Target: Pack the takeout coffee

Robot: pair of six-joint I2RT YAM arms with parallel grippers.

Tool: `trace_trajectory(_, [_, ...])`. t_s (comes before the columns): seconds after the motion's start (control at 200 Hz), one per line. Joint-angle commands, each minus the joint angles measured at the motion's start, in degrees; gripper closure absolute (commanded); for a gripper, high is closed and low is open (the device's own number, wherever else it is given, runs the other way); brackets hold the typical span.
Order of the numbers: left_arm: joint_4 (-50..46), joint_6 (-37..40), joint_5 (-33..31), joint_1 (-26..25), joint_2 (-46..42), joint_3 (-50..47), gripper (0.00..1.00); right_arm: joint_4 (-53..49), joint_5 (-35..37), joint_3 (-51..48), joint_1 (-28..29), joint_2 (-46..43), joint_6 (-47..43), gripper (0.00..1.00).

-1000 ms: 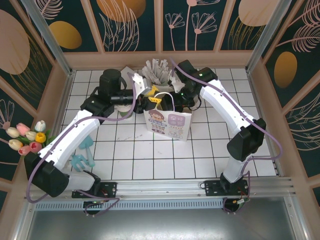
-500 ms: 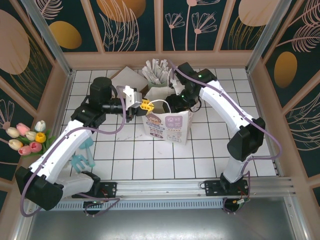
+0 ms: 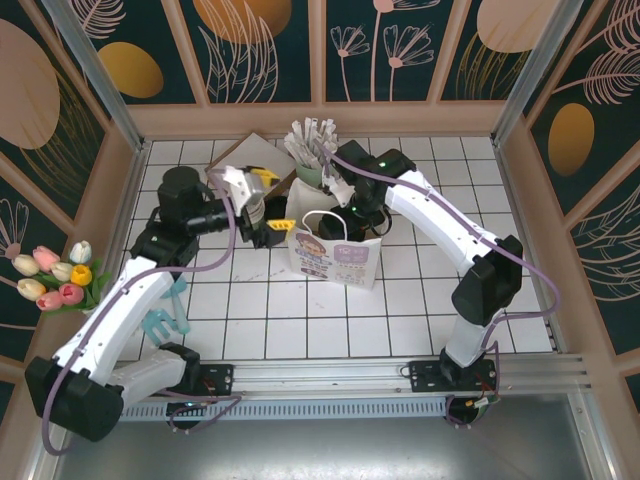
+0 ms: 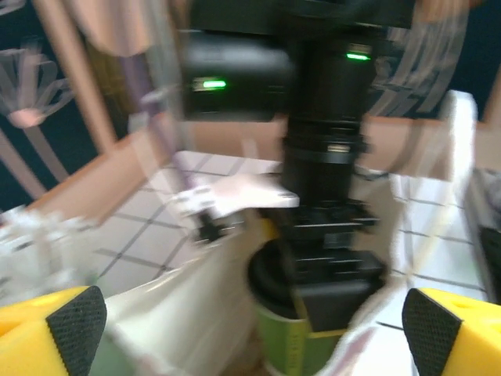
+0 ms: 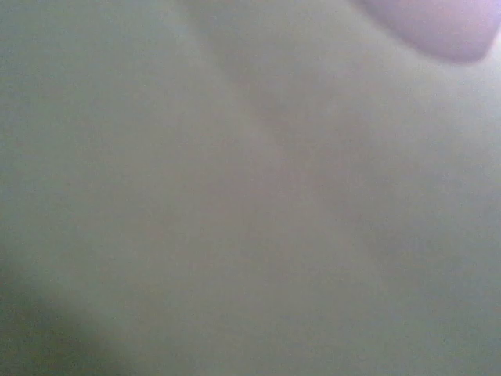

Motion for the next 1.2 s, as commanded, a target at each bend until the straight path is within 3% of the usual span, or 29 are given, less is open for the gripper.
trace_trajectory(0.0, [5.68,-12.12,-10.37,1.4,0.93,1.1,0.01,-0.65,1.54,1.96,0.62,-0.87,-1.36,0.47])
trace_trajectory(0.19, [-4.15,-28.79,-6.33,0.97,11.47,11.19,0.02,1.4,3.63,1.48,0.99,-2.36,-0.56,0.47])
trace_trajectory(0.305, [-11.03,-27.35,-10.95,-0.49,13.27,12.66,0.07,3.28,4.52,1.18,0.95,-3.44,-0.47,0.47])
trace_trajectory(0.636, [-19.54,-25.03,-7.9,-3.41,18.42,14.62,0.28,5.08,7.15,0.56,1.81,-5.08,-0.89,0.47])
trace_trajectory(0.846, [-21.28,-24.65,-10.99,-3.52,19.68,15.39,0.64,5.73,7.19,-2.45,3.38,-6.09,-5.17,0.47])
trace_trajectory(1.011, [-22.7,-22.83,-13.7,-3.53,23.28,20.44,0.99,1.45,8.64,-1.21,6.31,-2.25,-6.36,0.48])
trace_trajectory(1.196, [-26.0,-19.89,-14.68,-3.52,27.07,28.49,1.0,-0.86,6.13,-1.55,6.7,-0.67,-2.52,0.49])
